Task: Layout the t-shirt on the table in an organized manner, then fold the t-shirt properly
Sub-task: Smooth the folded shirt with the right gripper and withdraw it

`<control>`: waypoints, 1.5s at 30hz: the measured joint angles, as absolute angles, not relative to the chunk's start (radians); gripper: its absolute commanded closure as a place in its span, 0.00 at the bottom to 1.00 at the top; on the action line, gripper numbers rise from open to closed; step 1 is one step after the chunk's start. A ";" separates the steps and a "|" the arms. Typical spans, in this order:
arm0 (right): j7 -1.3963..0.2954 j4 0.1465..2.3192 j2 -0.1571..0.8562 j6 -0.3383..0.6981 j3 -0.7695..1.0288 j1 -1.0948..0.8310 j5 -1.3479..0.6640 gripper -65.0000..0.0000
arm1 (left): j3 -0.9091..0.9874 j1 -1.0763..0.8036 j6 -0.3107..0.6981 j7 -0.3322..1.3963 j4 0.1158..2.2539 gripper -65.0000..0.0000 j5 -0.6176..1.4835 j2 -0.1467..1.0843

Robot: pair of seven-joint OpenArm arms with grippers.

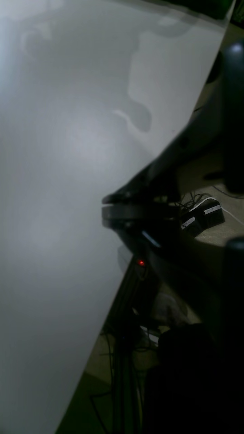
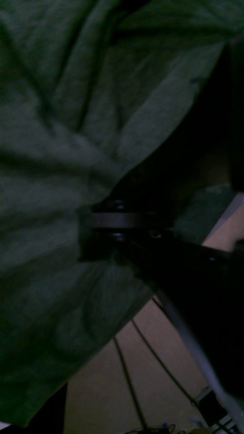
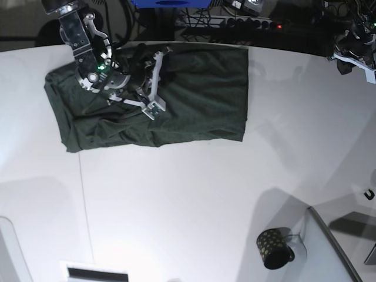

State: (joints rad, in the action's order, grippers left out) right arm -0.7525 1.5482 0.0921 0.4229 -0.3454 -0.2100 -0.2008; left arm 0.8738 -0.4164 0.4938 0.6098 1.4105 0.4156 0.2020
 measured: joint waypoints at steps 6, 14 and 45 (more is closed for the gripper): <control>-0.768 1.625 0.155 0.424 -0.339 -0.309 -0.194 1.00 | 0.874 -0.418 0.494 0.610 1.411 1.00 0.416 0.204; -0.755 1.633 0.145 0.426 -0.339 -0.133 -0.205 0.90 | 0.873 -0.416 0.494 0.611 1.411 1.00 0.416 0.205; -0.720 1.236 0.046 0.426 -0.349 0.123 -0.201 0.99 | 0.879 -0.435 0.493 0.610 1.411 1.00 0.415 0.205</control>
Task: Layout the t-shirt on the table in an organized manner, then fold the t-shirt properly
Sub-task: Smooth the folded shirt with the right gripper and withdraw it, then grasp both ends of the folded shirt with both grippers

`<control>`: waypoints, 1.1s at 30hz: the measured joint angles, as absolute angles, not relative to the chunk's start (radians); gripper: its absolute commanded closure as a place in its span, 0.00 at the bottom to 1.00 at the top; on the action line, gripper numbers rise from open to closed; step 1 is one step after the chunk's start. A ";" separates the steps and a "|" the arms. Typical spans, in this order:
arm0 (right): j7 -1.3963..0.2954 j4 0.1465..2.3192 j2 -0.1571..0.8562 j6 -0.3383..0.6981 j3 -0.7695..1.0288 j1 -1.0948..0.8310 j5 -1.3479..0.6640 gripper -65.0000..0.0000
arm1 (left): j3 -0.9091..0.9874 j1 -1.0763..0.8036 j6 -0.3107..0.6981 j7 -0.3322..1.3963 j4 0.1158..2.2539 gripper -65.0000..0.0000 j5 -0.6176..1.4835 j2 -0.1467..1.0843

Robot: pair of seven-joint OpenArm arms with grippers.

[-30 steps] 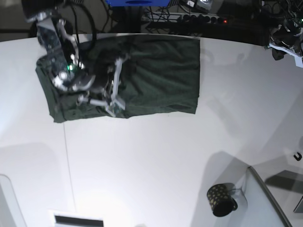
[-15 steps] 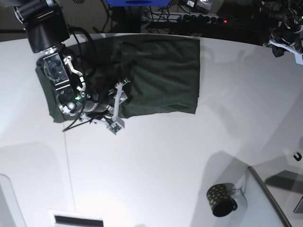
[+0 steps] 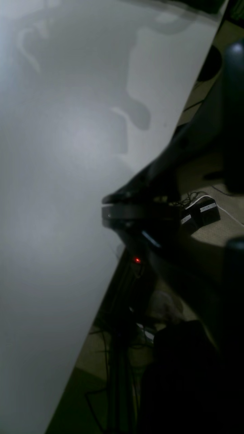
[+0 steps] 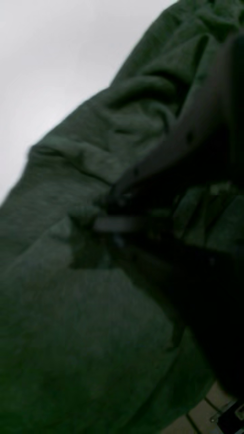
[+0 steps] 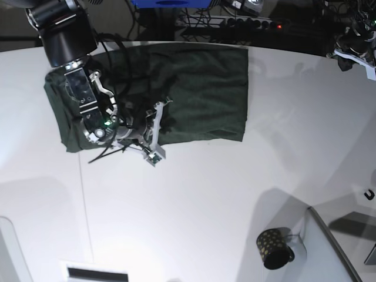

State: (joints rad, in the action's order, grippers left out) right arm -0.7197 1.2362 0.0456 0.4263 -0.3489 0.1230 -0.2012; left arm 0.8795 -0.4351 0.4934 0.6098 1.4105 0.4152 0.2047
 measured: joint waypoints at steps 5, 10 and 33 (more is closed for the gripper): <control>-0.726 1.245 0.050 0.426 -0.349 0.137 -0.201 0.97 | 0.880 -0.435 0.494 0.610 1.411 1.00 0.416 0.205; -0.726 1.277 0.051 0.426 -0.349 0.154 -0.201 0.96 | 0.880 -0.435 0.494 0.610 1.411 1.00 0.416 0.205; -0.947 1.383 0.146 0.681 0.521 0.059 -0.189 0.22 | 0.750 -0.387 0.490 0.602 1.410 1.00 0.414 0.205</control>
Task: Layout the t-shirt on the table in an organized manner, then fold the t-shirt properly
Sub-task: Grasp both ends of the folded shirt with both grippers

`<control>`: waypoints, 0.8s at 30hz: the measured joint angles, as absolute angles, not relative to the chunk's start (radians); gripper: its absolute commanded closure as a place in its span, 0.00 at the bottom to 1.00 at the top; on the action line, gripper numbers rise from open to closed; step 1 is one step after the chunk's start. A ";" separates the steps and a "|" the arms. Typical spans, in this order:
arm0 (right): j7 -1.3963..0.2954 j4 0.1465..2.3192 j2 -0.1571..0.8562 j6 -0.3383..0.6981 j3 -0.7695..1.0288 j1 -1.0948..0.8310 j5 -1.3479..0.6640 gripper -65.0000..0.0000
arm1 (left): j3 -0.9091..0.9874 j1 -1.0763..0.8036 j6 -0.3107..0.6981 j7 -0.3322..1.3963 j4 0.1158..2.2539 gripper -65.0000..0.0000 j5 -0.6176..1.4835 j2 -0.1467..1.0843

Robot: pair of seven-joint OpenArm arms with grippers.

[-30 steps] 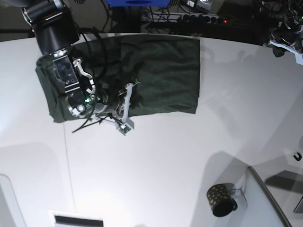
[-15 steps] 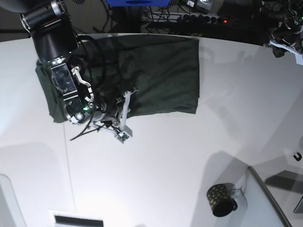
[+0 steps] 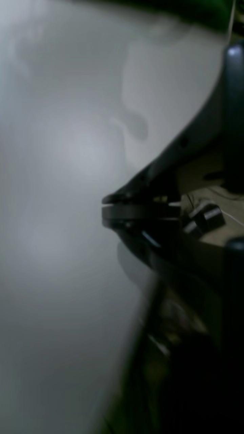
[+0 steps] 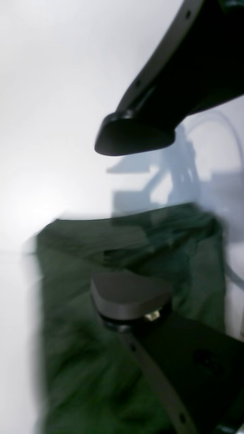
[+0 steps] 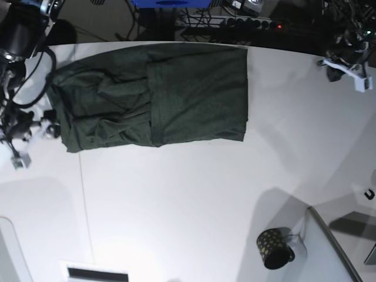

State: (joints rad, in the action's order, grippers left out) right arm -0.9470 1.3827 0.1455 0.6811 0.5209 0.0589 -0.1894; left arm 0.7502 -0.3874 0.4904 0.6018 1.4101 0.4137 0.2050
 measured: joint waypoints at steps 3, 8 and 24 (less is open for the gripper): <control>-0.961 1.260 0.140 0.695 0.631 0.059 -0.202 0.22 | 0.634 -0.363 0.482 0.548 1.405 1.00 0.401 0.206; -0.889 1.101 0.193 0.696 0.671 0.060 -0.208 0.22 | 0.471 -0.264 0.479 0.466 1.332 1.00 0.234 0.192; -0.996 1.261 0.055 0.694 0.599 0.010 -0.220 0.23 | 0.439 -0.175 0.494 0.435 1.237 1.00 0.196 0.124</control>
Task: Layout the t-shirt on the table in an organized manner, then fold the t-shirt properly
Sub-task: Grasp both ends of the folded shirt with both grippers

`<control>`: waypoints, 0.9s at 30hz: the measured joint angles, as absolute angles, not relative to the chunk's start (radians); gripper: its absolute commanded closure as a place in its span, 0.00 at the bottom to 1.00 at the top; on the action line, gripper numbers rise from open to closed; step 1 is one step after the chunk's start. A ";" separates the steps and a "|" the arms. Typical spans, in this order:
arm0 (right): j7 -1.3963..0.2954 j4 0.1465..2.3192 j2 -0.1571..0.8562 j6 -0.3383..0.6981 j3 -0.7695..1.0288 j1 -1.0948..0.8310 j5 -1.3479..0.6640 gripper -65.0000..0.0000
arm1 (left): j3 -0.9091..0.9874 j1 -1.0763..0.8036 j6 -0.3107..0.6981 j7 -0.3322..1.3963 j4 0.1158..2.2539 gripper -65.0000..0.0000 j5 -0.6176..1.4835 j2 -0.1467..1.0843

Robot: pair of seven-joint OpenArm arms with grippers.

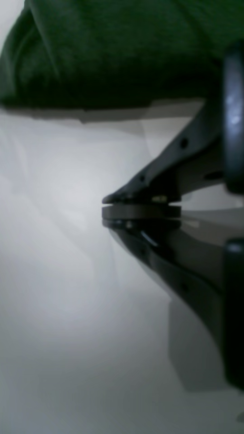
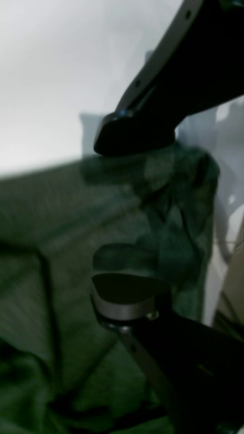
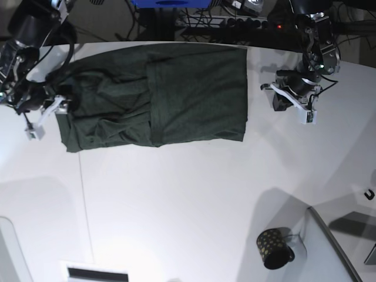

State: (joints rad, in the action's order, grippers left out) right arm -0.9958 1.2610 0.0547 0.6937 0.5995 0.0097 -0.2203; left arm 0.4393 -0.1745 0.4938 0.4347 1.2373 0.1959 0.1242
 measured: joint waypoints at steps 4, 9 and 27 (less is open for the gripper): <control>-0.987 1.262 0.049 0.693 0.551 0.003 -0.216 0.23 | 0.352 -0.174 0.482 0.424 1.245 1.00 0.198 0.120; -0.958 1.269 0.028 0.693 0.539 -0.007 -0.229 0.23 | 0.281 -0.157 0.488 0.425 1.239 1.00 0.204 0.091; -0.940 1.269 -0.002 0.686 0.469 -0.015 -0.229 0.87 | 0.160 -0.096 0.485 0.453 1.226 1.00 0.182 0.039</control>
State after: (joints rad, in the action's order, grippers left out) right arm -0.9398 1.2694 -0.0017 0.6857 0.4686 -0.0151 -0.2287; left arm 0.1600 -0.0956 0.4847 0.4534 1.2263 0.1822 0.0387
